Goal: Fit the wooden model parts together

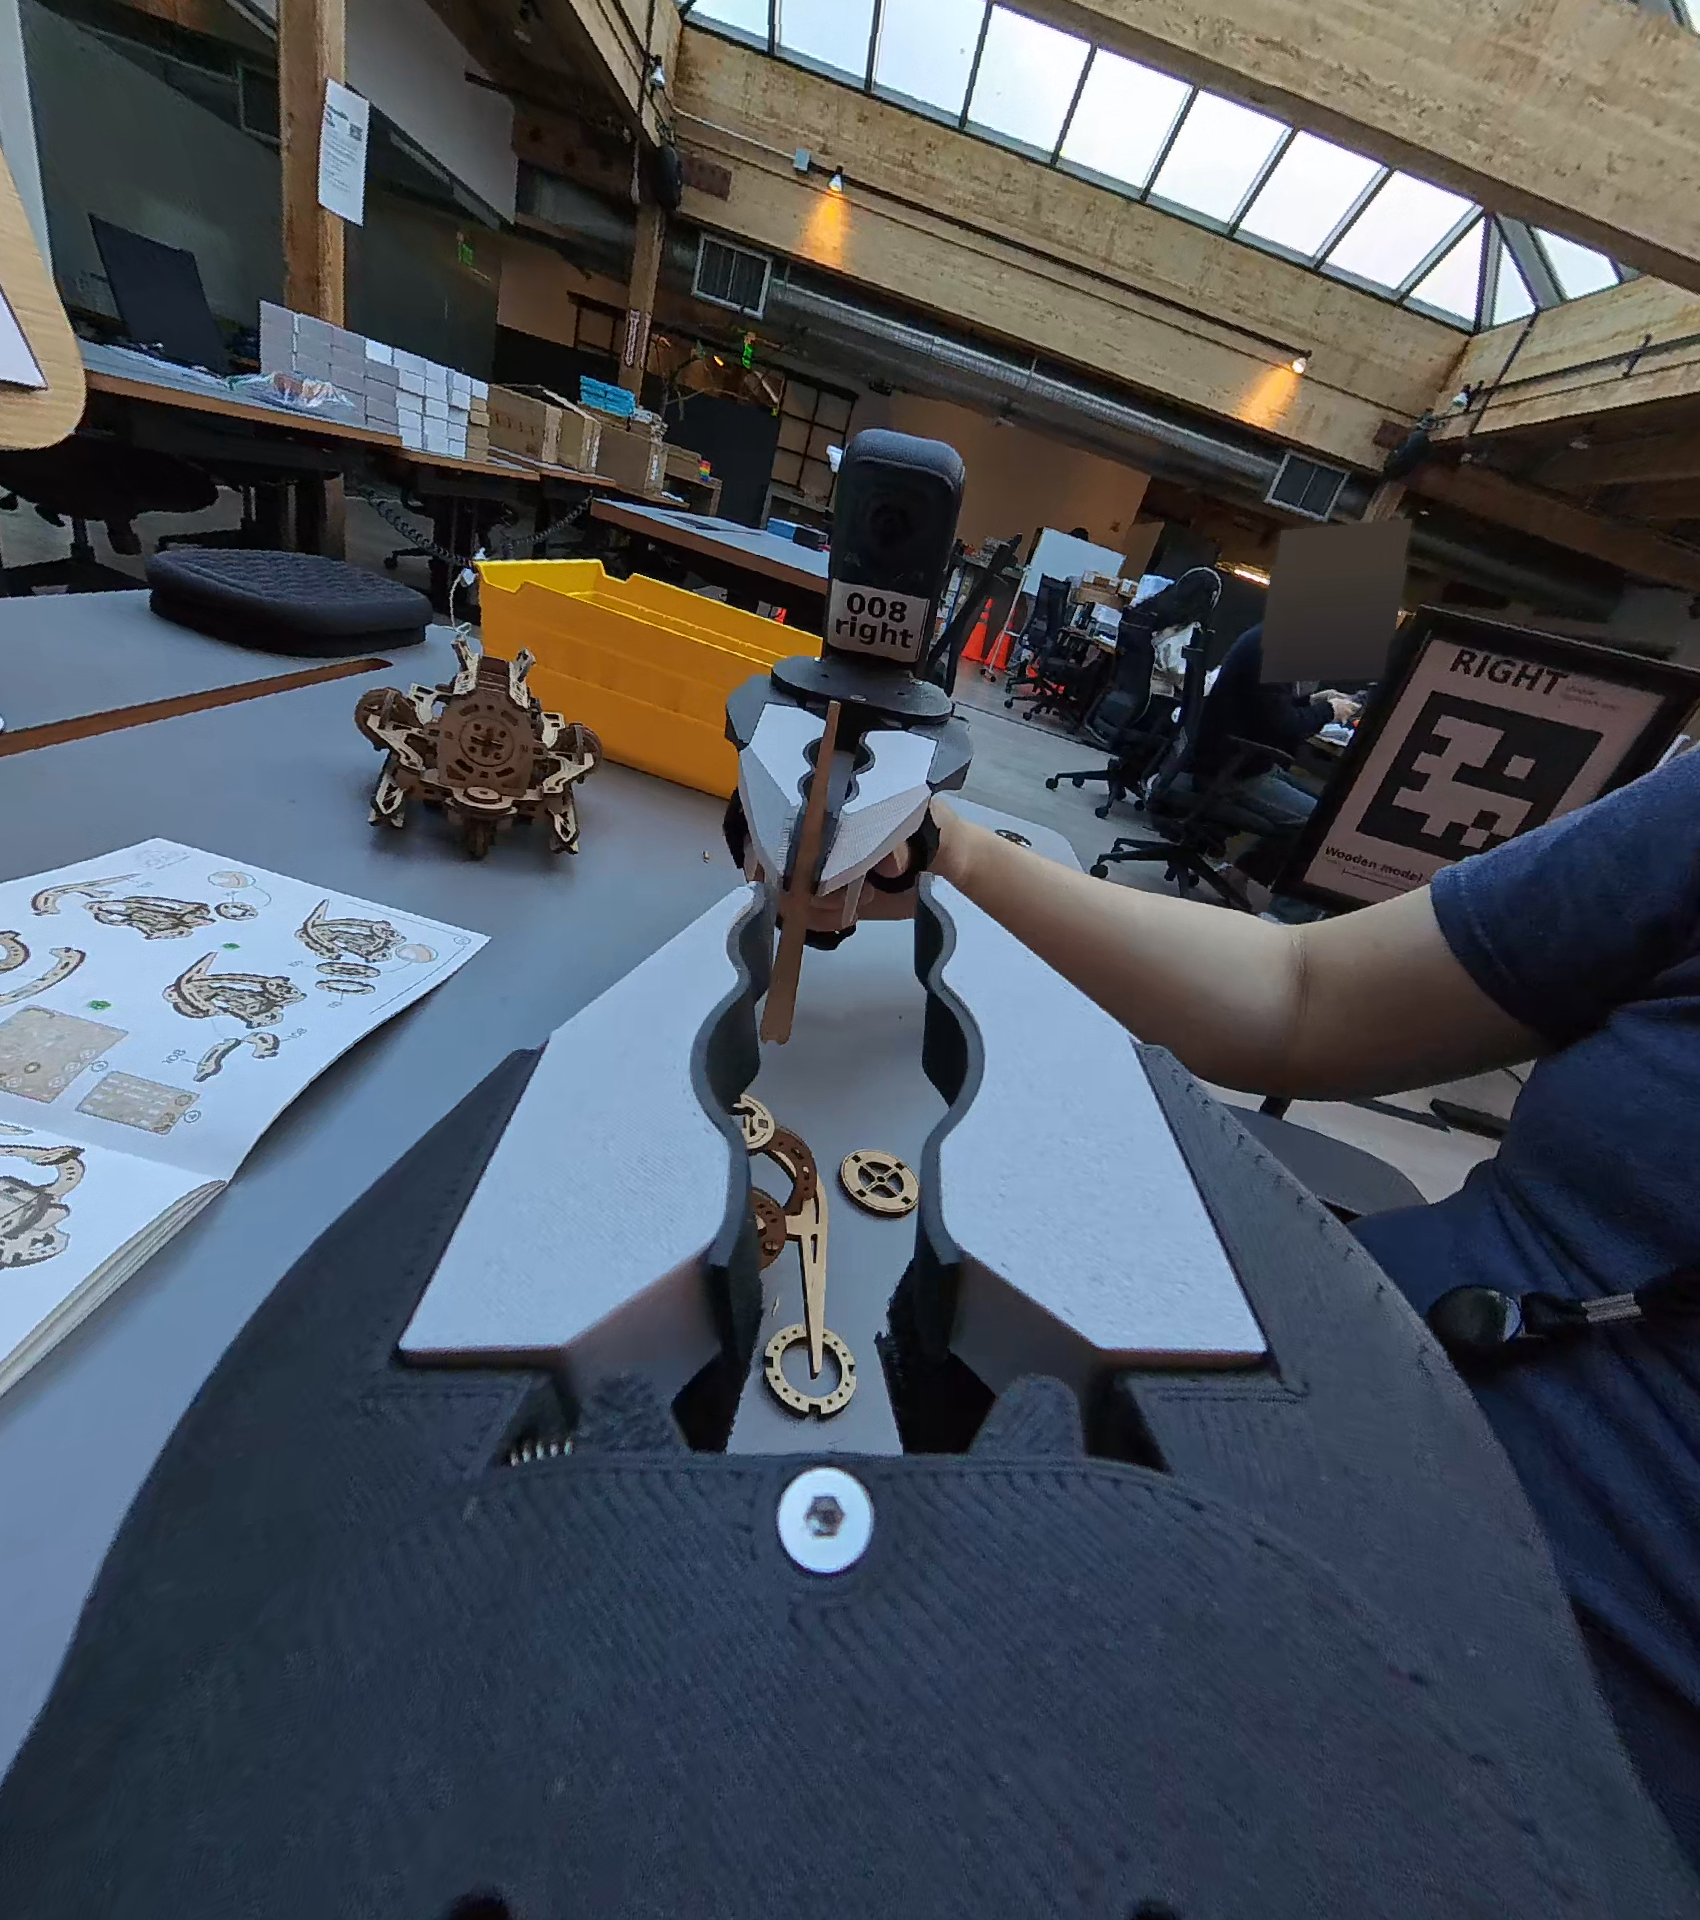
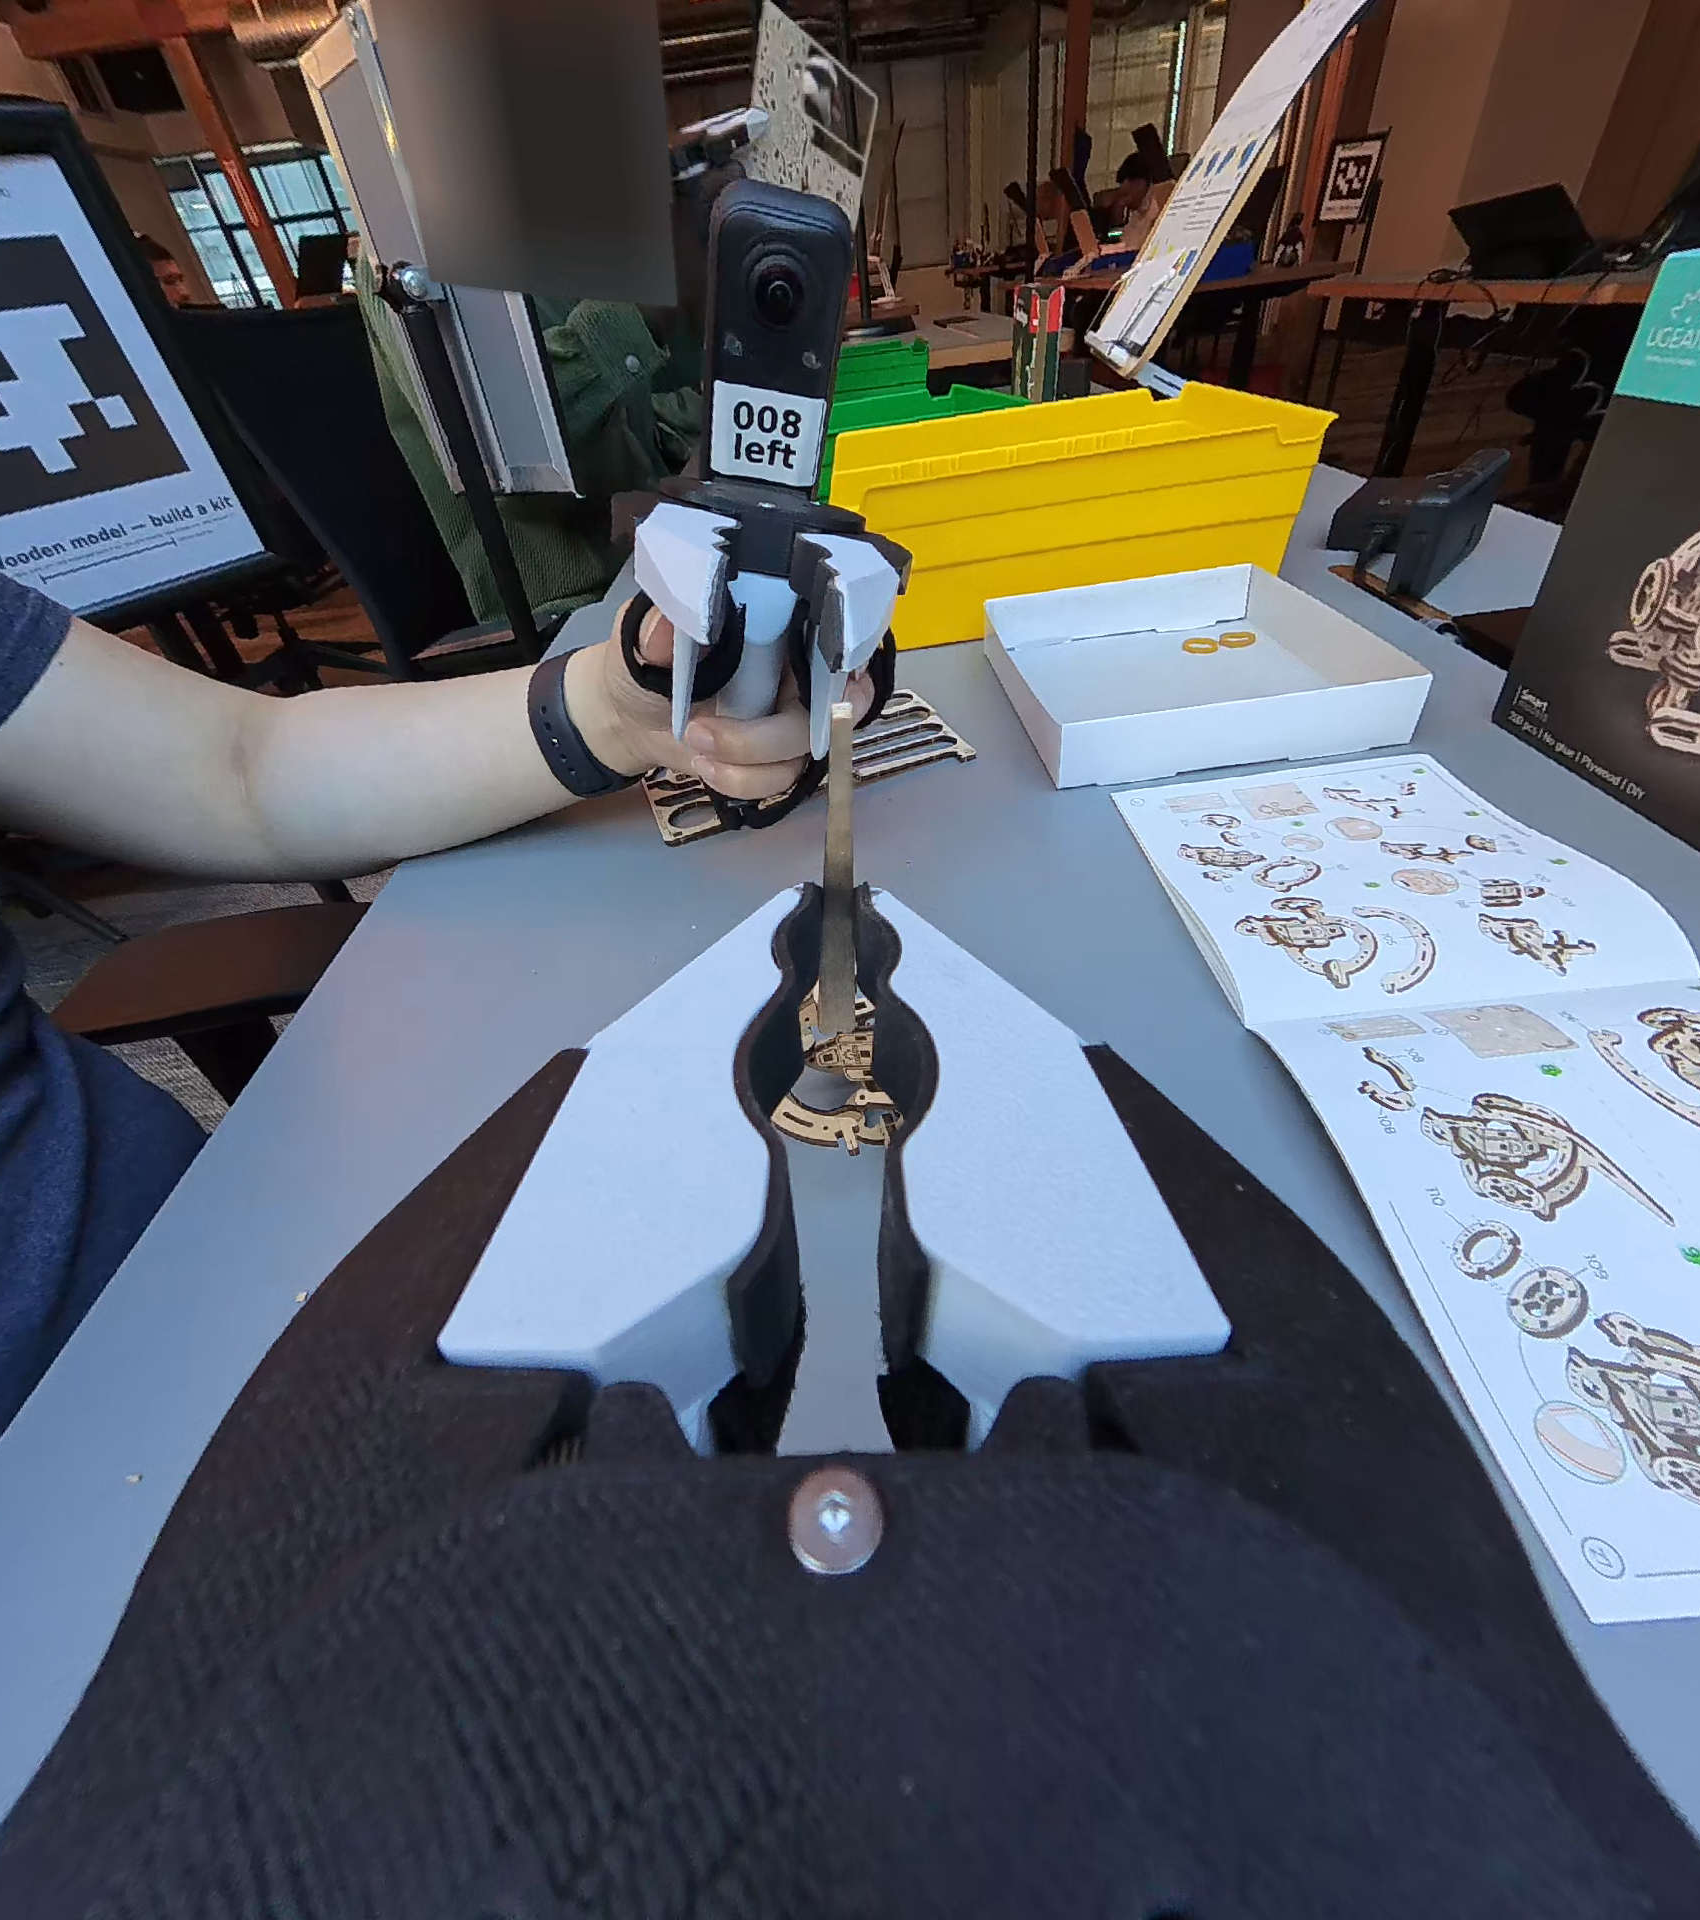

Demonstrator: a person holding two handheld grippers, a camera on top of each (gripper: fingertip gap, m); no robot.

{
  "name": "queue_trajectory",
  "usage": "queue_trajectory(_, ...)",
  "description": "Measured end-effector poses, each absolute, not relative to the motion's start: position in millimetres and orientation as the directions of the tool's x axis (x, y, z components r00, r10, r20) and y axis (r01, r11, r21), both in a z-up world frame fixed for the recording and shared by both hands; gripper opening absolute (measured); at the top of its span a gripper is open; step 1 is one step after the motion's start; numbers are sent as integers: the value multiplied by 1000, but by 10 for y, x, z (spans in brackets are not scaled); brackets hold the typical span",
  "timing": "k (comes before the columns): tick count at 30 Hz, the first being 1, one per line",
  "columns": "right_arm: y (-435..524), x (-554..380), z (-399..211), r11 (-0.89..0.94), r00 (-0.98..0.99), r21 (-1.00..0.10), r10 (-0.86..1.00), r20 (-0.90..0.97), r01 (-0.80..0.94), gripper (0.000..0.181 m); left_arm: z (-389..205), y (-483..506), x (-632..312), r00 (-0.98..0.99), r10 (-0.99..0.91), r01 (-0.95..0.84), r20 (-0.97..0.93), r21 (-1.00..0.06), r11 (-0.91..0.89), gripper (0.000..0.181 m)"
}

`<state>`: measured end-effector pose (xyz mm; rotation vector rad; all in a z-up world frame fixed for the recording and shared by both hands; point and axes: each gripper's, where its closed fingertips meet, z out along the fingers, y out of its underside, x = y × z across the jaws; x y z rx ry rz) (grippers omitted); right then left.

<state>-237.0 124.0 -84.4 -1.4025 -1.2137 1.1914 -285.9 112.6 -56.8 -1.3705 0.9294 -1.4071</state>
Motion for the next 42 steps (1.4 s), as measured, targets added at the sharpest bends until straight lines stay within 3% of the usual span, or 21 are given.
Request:
queue_trajectory(22, 1300, -2286, -838, -187, 57, -977, 982, -182, 102, 3, -639, 1182, -2863, 90, -947, 80, 309, -950, -303, 25)
queue_trajectory(28, 1303, -2246, -671, -296, 22, -955, 955, -296, -29, 3, -714, 1283, -2945, 152, -945, 45, 291, -957, -288, 30)
queue_trajectory(32, 1166, -2370, -740, -218, 14, -975, 976, -218, 47, 3, -780, 1147, -2877, 126, -969, -51, 213, -974, -221, 41)
queue_trajectory(42, 1248, -2497, -985, -64, 5, -980, 998, -64, 187, 3, -1285, 1111, -2674, 161, -983, -297, 92, -945, -137, 48)
